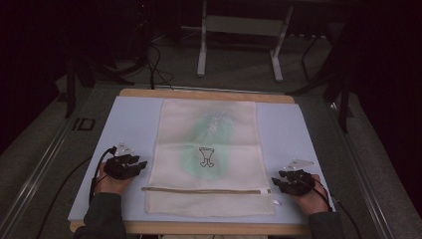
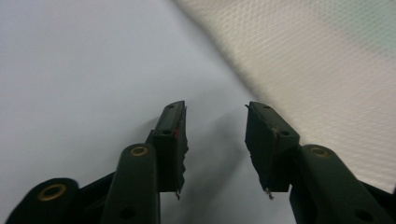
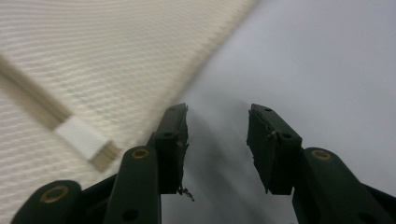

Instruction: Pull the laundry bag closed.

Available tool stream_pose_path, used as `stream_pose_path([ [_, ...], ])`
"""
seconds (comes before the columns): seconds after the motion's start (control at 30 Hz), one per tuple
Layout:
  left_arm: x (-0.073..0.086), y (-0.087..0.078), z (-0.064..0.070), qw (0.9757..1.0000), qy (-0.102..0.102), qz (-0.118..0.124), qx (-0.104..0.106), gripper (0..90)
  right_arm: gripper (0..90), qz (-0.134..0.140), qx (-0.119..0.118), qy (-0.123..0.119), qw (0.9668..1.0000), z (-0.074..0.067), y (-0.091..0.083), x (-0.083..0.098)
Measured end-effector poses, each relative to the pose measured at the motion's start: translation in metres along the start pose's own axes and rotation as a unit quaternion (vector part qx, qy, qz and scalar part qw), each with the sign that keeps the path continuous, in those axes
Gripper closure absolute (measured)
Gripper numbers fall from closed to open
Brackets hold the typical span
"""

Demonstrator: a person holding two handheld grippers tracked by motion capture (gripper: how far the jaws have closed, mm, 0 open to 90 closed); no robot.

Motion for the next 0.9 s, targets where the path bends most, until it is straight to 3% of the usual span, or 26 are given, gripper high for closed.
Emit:
stream_pose_path([
  [0.17, -0.001, -0.005, 0.001, 0.9998, -0.001, 0.010, 0.017, 60.7, 56.4, -0.003, -0.010, -0.018, 0.9998, -0.007, 0.000, -0.006],
  [0.53, -0.001, -0.006, 0.002, 0.9993, -0.002, 0.001, 0.038, 65.2, 56.8, -0.001, -0.012, -0.036, 0.9993, -0.018, -0.002, -0.019],
  [0.63, -0.002, -0.006, 0.005, 0.9980, 0.001, 0.000, 0.063, 70.9, 55.5, 0.004, -0.016, -0.043, 0.9989, -0.023, -0.005, -0.027],
  [0.9, -0.001, -0.004, 0.014, 0.9965, 0.033, -0.009, 0.076, 89.4, 59.9, 0.004, -0.027, -0.067, 0.9974, -0.039, 0.000, -0.040],
])
Point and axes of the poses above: each handheld gripper's, and its own axes: y roughly forward along the jaws, x roughly out of its underside, z roughly to its right, the point moved 5 cm from there along y, roughly forward along the jaws, and after that the axes turned 11 degrees about -y, right-handed, at the moved point
